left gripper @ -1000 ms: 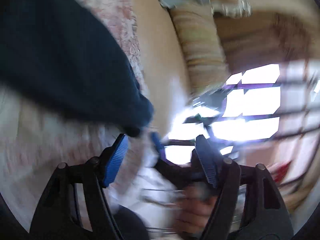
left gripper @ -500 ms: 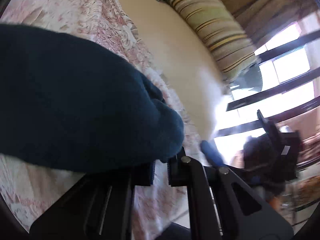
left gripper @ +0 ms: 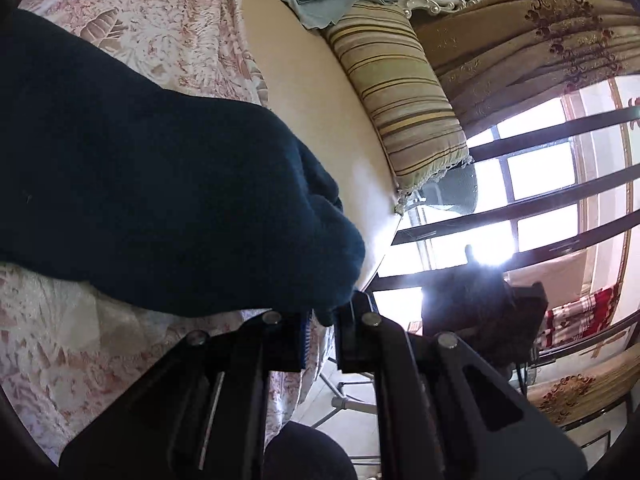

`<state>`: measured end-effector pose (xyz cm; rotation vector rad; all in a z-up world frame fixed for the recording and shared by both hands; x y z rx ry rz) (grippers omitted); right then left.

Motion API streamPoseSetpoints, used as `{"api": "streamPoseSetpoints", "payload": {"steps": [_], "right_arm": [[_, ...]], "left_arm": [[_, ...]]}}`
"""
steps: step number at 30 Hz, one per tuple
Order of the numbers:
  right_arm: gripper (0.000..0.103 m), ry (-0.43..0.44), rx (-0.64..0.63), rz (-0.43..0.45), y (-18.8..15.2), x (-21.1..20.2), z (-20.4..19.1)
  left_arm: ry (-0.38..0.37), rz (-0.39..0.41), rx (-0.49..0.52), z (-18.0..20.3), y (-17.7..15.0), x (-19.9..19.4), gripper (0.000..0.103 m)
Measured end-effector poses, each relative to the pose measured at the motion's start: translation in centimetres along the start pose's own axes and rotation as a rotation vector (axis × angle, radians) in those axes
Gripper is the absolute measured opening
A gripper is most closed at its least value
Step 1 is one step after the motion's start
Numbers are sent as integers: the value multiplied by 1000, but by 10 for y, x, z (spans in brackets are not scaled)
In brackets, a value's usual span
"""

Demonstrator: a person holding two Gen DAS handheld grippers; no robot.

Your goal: Fold clothes

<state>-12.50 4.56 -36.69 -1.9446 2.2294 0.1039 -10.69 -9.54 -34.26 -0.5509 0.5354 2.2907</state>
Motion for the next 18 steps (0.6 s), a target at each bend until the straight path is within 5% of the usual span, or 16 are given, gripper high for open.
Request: {"api": "streamPoseSetpoints", "payload": {"steps": [11, 18], "right_arm": [[80, -4, -22, -39, -7, 12, -8], [76, 79, 10, -10, 11, 23, -8]], "left_arm": [[-16, -23, 12, 1, -3, 0, 10], [-37, -54, 40, 9, -22, -9, 10]]}}
Point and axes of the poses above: each gripper's, at about its wrist camera, not at the fingertips, and x roughly the way its jaws point, z to its right, y to its top, the point moved 6 cm from there along x, roughly the way its jaws point, and after that the axes turned 1 degree about z, right-handed, at the moved point
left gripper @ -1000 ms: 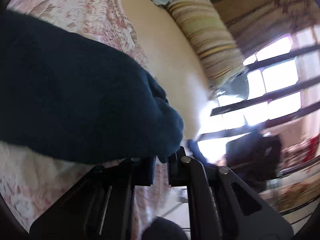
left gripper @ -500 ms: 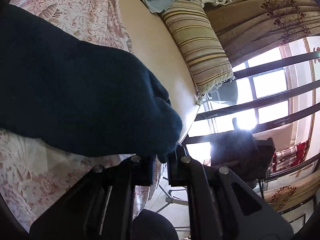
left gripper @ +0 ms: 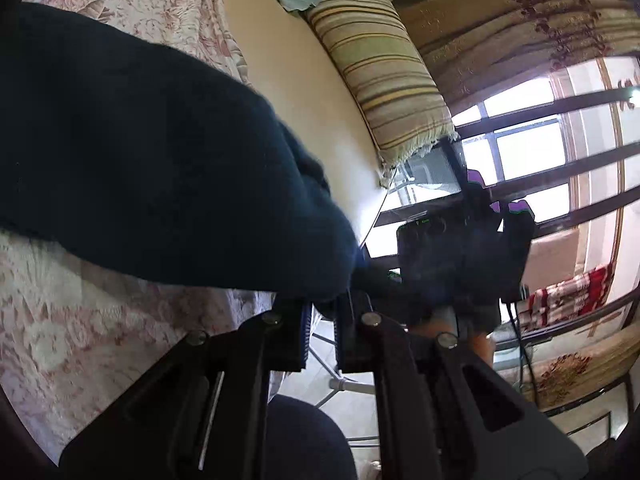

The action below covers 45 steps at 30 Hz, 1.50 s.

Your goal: Fold clothes

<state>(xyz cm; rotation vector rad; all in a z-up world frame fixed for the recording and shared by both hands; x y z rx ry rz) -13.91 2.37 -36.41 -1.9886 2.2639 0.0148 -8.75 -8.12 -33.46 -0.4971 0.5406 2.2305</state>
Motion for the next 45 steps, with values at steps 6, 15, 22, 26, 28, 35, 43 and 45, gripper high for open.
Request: {"api": "streamPoseSetpoints", "payload": {"steps": [6, 15, 22, 26, 28, 35, 43, 45], "right_arm": [[19, -30, 26, 39, 9, 2, 17], [4, -332, -132, 179, 21, -23, 37], [4, -370, -197, 171, 38, -15, 28], [4, -343, -226, 175, 40, -14, 11], [4, -321, -242, 166, 38, -12, -1], [4, -236, -277, 119, 24, 5, -54], [4, -196, -347, 110, 12, 28, -125], [4, -202, -365, 101, 9, 38, -139]], "left_arm": [[18, 23, 14, 3, 2, 7, 10], [33, -10, 24, 6, -13, 27, 11], [42, 156, -81, -31, -19, -66, 11], [167, 250, -39, -54, -25, -131, 11], [281, 305, 1, -67, -28, -160, 11], [461, 437, -147, -134, 1, -216, 11], [668, 232, 163, -123, 17, -140, 13], [637, 224, 137, -125, 12, -144, 14]]}}
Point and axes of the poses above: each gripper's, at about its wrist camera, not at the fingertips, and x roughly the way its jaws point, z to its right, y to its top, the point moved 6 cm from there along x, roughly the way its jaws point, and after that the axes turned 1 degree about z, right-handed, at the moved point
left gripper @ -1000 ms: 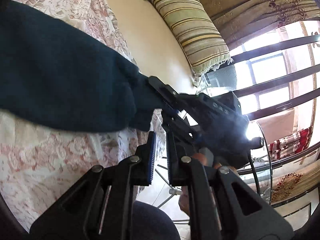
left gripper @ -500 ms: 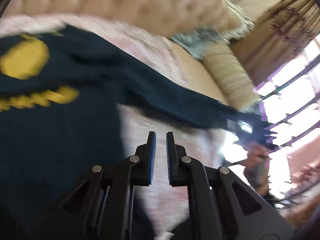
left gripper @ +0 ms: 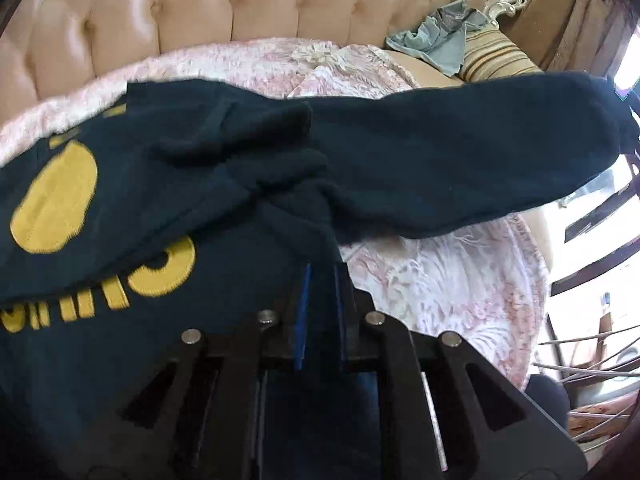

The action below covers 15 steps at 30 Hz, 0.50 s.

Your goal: Fold clothes

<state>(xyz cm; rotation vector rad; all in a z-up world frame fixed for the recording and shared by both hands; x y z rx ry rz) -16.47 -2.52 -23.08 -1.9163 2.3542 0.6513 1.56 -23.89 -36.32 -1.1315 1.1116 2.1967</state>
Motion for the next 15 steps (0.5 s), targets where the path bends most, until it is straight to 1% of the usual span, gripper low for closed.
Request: {"api": "streamPoseSetpoints", "payload": {"steps": [1, 2, 3, 4, 5, 6, 7, 8, 9, 12, 14, 15], "right_arm": [[4, 0, -7, -4, 0, 3, -7], [4, 4, -12, -9, 0, 7, -14], [4, 6, -21, -16, -1, 12, -22], [4, 5, -31, -23, -4, 17, -29], [4, 4, -41, -31, -7, 21, -36], [4, 3, -51, -38, -10, 26, -42], [4, -1, -59, -46, -13, 30, -46], [4, -6, -62, -52, -17, 34, -49], [4, -11, -62, -56, -20, 38, -49], [5, -50, -53, -60, -29, 43, -36], [4, -106, -45, -52, -32, 39, -18], [5, -141, -40, -46, -33, 36, -7]], "left_arm": [[-34, -3, -33, -6, 0, -2, 15], [-84, -5, -79, -15, 0, -9, 15], [-109, -3, -105, -17, -1, -13, 18], [-141, 9, -147, -28, -4, -26, 26], [-149, 18, -166, -32, -6, -33, 32], [-153, 28, -181, -40, -9, -42, 42], [-154, 42, -190, -53, -14, -56, 51], [-140, 58, -198, -67, -21, -69, 53], [-114, 74, -205, -81, -30, -82, 54], [-77, 126, -251, -115, -50, -113, 54], [-46, 164, -298, -136, -64, -138, 58], [-32, 183, -315, -143, -68, -143, 58]]}}
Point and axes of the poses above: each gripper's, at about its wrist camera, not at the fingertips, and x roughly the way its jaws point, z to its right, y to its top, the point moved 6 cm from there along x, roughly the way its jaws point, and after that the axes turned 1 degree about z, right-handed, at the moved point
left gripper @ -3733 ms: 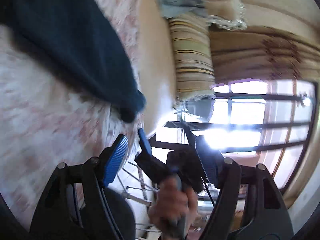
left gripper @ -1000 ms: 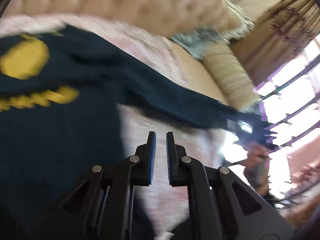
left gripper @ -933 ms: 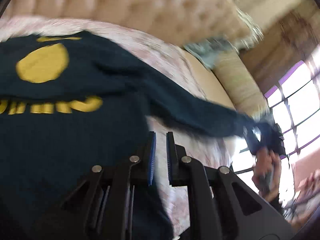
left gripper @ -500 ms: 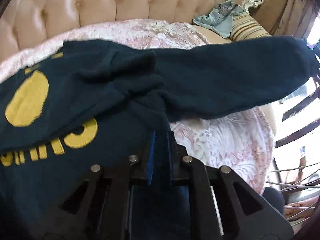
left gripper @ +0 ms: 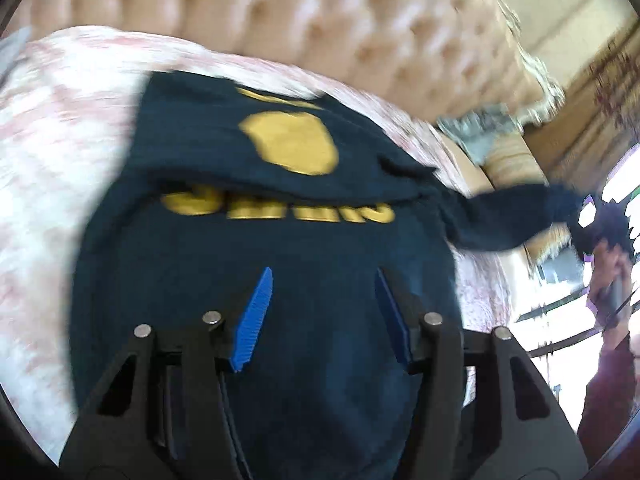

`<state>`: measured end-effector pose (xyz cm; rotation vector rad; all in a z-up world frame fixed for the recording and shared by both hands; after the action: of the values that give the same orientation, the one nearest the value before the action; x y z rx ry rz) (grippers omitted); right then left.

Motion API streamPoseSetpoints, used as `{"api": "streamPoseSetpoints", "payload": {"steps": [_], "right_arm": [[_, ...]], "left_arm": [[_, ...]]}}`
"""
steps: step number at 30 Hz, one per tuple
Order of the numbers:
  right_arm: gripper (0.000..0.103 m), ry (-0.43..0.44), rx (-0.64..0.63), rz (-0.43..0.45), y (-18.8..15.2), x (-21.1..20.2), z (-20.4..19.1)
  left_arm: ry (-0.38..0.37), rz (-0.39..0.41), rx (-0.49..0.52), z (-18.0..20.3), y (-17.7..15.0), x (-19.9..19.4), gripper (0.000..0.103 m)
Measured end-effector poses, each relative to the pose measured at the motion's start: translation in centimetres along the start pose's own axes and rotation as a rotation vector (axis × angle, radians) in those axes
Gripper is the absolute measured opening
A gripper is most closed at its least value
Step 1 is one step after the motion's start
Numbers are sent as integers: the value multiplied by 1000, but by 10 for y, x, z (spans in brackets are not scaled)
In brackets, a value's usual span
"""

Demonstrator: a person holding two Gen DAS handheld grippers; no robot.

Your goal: Fold clothes

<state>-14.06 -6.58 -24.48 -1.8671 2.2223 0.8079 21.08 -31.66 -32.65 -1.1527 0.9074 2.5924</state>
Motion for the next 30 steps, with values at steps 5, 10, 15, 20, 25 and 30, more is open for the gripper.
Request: {"api": "streamPoseSetpoints", "payload": {"steps": [5, 10, 15, 20, 25, 30], "right_arm": [[9, -188, 85, -18, 1, -9, 81], [32, -299, 164, -49, -9, -30, 138], [68, -366, 122, 16, -18, -67, 147], [71, -442, 107, 84, -32, -96, 137], [79, -218, -14, -40, -80, -48, 54], [81, -21, -86, -276, -142, 57, -19]], "left_arm": [[-124, 60, -144, -24, -7, -17, 64], [-141, 90, -258, -49, -5, -24, 64], [-209, 102, -367, -66, 5, -29, 64], [-315, 108, -678, -100, 26, 0, 64], [-304, 79, -909, -121, 36, 31, 64], [-244, 132, -980, -128, 47, 37, 64]]}}
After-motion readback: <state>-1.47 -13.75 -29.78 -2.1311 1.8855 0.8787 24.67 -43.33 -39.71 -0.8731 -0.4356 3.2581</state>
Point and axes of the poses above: each gripper's, at about its wrist camera, not at the fingertips, and x roughly the way its jaws point, z to its right, y to its top, the point moved 6 cm from there along x, roughly the way its jaws point, and after that the axes turned 1 degree about z, right-handed, at the moved point
